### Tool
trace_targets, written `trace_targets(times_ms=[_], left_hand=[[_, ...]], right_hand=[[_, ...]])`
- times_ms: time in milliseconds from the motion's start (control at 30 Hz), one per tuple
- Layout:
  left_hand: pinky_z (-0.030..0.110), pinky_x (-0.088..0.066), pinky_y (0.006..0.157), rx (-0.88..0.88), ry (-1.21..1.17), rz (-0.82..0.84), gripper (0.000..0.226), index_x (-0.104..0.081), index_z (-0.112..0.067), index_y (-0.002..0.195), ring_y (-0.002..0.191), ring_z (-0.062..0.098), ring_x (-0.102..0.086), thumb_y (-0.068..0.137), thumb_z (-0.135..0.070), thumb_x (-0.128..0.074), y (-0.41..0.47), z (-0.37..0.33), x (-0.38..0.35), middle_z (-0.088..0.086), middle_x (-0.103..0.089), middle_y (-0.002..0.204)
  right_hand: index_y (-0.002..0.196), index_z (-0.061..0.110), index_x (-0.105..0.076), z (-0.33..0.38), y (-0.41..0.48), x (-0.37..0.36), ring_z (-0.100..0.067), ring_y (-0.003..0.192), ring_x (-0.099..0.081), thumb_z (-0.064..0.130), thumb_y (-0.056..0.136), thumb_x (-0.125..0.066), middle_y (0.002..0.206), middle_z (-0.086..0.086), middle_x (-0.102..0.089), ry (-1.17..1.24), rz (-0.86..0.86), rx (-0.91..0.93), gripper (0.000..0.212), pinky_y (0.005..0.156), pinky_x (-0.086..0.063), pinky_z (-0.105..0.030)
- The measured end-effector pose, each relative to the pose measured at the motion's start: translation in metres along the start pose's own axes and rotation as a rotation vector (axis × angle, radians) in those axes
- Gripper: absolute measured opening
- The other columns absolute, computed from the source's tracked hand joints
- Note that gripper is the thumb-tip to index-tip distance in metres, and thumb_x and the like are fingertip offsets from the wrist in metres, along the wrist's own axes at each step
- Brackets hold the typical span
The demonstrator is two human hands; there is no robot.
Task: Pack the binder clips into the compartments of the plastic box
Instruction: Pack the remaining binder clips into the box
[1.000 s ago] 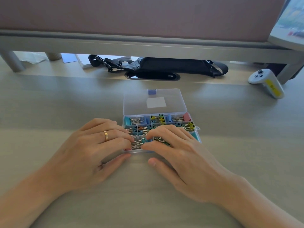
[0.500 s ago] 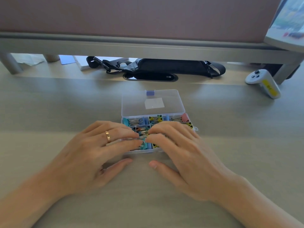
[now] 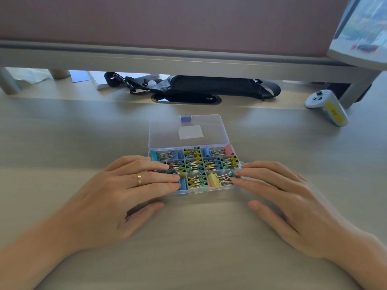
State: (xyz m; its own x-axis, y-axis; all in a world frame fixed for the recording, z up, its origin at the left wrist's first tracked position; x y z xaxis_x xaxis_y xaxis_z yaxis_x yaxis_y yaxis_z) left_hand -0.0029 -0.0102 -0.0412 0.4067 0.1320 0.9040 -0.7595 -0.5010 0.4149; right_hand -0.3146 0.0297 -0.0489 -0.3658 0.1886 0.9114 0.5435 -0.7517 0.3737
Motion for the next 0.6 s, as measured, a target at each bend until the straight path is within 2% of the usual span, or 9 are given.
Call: trace_targets(times_ms=[167, 300, 467, 600], left_hand=[[0.043, -0.045, 0.109, 0.010, 0.006, 0.011, 0.041, -0.064, -0.020, 0.137, 0.139, 0.014, -0.051, 0.097, -0.027, -0.066, 0.012, -0.014, -0.001, -0.010, -0.057, 0.145], [0.043, -0.038, 0.116, -0.053, 0.082, 0.113, 0.048, -0.056, -0.022, 0.144, 0.142, 0.015, -0.046, 0.099, -0.036, -0.061, 0.047, -0.035, -0.014, -0.009, -0.053, 0.149], [0.042, -0.035, 0.117, -0.095, 0.107, 0.191, 0.043, -0.060, -0.024, 0.141, 0.137, 0.014, -0.051, 0.101, -0.040, -0.056, 0.062, -0.034, -0.022, -0.011, -0.060, 0.142], [0.043, -0.034, 0.117, -0.088, 0.076, 0.203, 0.041, -0.061, -0.026, 0.139, 0.140, 0.010, -0.048, 0.100, -0.039, -0.058, 0.061, -0.028, -0.022, -0.013, -0.060, 0.142]], right_hand=[[0.143, 0.019, -0.062, 0.001, 0.002, 0.001, -0.016, 0.146, -0.045, 0.041, 0.108, -0.044, 0.152, 0.008, -0.053, -0.001, 0.005, -0.004, 0.044, 0.117, -0.040, -0.034], [0.144, 0.021, -0.061, 0.000, 0.002, -0.001, -0.015, 0.147, -0.043, 0.040, 0.109, -0.044, 0.152, 0.008, -0.053, -0.021, 0.035, 0.000, 0.044, 0.116, -0.041, -0.036], [0.143, 0.023, -0.061, -0.002, 0.001, 0.001, -0.013, 0.147, -0.043, 0.040, 0.109, -0.043, 0.152, 0.010, -0.053, -0.051, 0.048, -0.009, 0.043, 0.114, -0.043, -0.038], [0.142, 0.022, -0.062, -0.002, 0.001, 0.000, -0.014, 0.148, -0.042, 0.041, 0.110, -0.042, 0.152, 0.010, -0.054, -0.063, 0.054, -0.009, 0.043, 0.116, -0.041, -0.036]])
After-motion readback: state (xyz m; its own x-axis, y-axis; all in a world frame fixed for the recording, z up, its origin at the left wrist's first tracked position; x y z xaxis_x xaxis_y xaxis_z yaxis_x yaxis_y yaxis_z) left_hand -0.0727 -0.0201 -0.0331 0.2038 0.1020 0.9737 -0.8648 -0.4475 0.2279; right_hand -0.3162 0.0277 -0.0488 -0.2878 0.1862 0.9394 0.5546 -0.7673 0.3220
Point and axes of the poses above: each hand's wrist, its own y-axis towards the middle knuckle, its own x-axis out of the back of the hand, z = x × y, the point moved 3 cm from there along y, towards the middle knuckle
